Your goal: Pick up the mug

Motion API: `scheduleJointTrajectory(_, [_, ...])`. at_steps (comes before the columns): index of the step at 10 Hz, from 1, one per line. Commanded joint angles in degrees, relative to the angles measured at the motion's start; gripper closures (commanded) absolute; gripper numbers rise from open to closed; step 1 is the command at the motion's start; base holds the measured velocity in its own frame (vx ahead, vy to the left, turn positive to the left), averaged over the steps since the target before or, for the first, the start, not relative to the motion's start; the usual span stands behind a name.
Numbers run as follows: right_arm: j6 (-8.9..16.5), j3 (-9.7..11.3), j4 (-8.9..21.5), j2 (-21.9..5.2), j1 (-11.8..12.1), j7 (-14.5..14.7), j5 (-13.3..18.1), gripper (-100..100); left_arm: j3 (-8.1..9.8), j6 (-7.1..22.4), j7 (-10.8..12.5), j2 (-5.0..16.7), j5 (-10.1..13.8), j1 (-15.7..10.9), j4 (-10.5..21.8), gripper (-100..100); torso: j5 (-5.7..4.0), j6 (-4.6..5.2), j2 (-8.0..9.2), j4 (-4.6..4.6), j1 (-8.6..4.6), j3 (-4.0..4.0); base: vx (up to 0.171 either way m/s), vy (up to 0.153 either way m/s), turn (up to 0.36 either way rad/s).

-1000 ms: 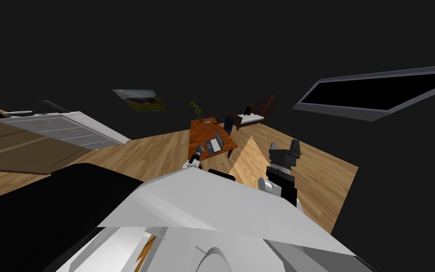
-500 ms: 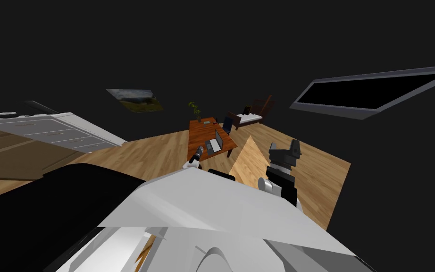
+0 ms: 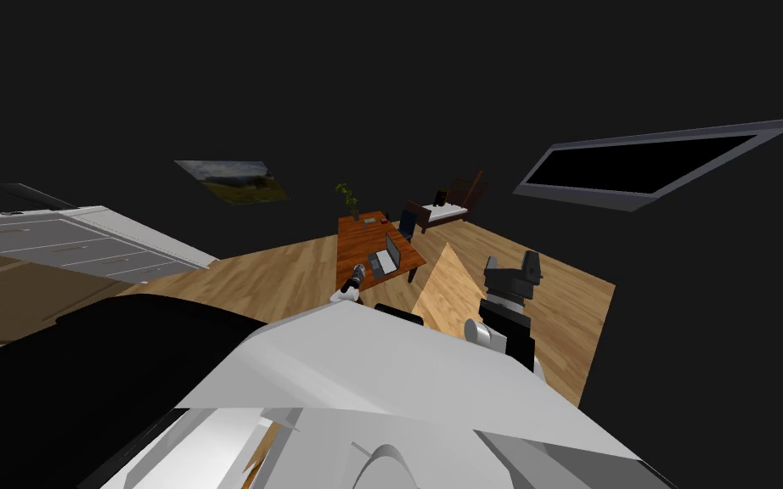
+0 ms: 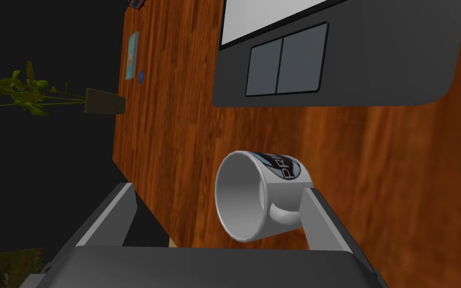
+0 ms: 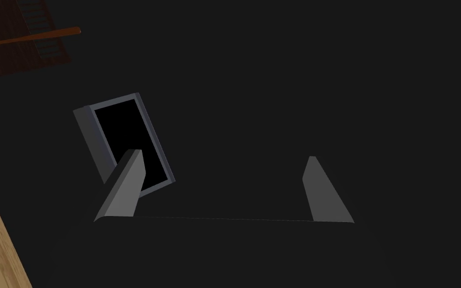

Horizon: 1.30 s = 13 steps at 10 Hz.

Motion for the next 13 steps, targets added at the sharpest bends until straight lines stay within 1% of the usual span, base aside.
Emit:
scheduleJointTrajectory(1, [0.0, 0.0, 0.0, 0.0, 0.0, 0.0, 0.0, 0, 0.03, 0.0, 0.3, 0.1, 0.5, -0.5, 2.7, -100, 0.00, 0.00, 0.00, 0.00, 0.00, 0.00, 0.002, 0.027, -0.045])
scheduleJointTrajectory(2, [0.0, 0.0, 0.0, 0.0, 0.0, 0.0, 0.0, 0, 0.28, 0.4, 0.6, 0.2, 1.3, -1.7, 4.6, -100, 0.00, -0.03, 0.01, -0.01, -0.01, 0.00, -0.002, 0.027, -0.076])
scheduleJointTrajectory(3, [0.0, 0.0, 0.0, 0.0, 0.0, 0.0, 0.0, 0, 0.28, 0.4, 0.6, 0.2, 1.3, -1.7, 5.6, -100, 0.00, -0.01, 0.02, 0.00, -0.01, 0.01, -0.002, 0.024, -0.047])
scheduleJointTrajectory(4, [0.0, 0.0, 0.0, 0.0, 0.0, 0.0, 0.0, 0, 0.53, 0.8, 1.0, 0.3, 2.2, -2.8, 7.9, -100, 0.00, -0.02, 0.01, 0.00, -0.03, 0.01, 0.000, 0.028, -0.081])
scheduleJointTrajectory(5, [0.0, 0.0, 0.0, 0.0, 0.0, 0.0, 0.0, 0, 0.53, 0.8, 1.0, 0.3, 2.2, -2.8, 8.4, -100, 0.00, -0.01, 0.01, 0.00, -0.02, 0.00, 0.002, 0.026, -0.041])
scheduleJointTrajectory(7, [0.0, 0.0, 0.0, 0.0, 0.0, 0.0, 0.0, 0, 0.98, 1.5, 1.5, 0.5, 3.7, -4.9, 13.2, -100, 0.00, -0.01, -0.01, 0.00, -0.01, -0.01, 0.002, 0.038, -0.094])
scheduleJointTrajectory(8, [0.0, 0.0, 0.0, 0.0, 0.0, 0.0, 0.0, 0, 0.98, 1.5, 1.5, 0.5, 3.7, -4.9, 13.4, -100, 0.01, -0.02, 0.01, 0.00, 0.04, 0.00, 0.000, 0.036, -0.043])
scheduleJointTrajectory(10, [0.0, 0.0, 0.0, 0.0, 0.0, 0.0, 0.0, 0, 1.36, 2.0, 2.0, 0.7, 5.0, -6.6, 17.1, -100, 0.00, -0.02, 0.00, 0.00, -0.01, 0.00, 0.001, 0.033, -0.088])
scheduleJointTrajectory(11, [0.0, 0.0, 0.0, 0.0, 0.0, 0.0, 0.0, 0, 1.36, 2.0, 2.0, 0.7, 5.0, -6.6, 17.4, -100, 0.00, -0.01, 0.00, 0.00, 0.01, 0.00, 0.003, 0.035, -0.037])
scheduleJointTrajectory(12, [0.0, 0.0, 0.0, 0.0, 0.0, 0.0, 0.0, 0, 1.53, 2.3, 2.2, 0.8, 5.5, -7.4, 19.1, -100, 0.00, -0.03, 0.00, -0.01, 0.01, 0.00, 0.011, 0.036, -0.054])
scheduleJointTrajectory(13, [0.0, 0.0, 0.0, 0.0, 0.0, 0.0, 0.0, 0, 1.53, 2.3, 2.2, 0.8, 5.5, -7.4, 19.1, -100, 0.00, -0.02, -0.03, -0.01, 0.01, -0.01, 0.010, 0.029, -0.032])
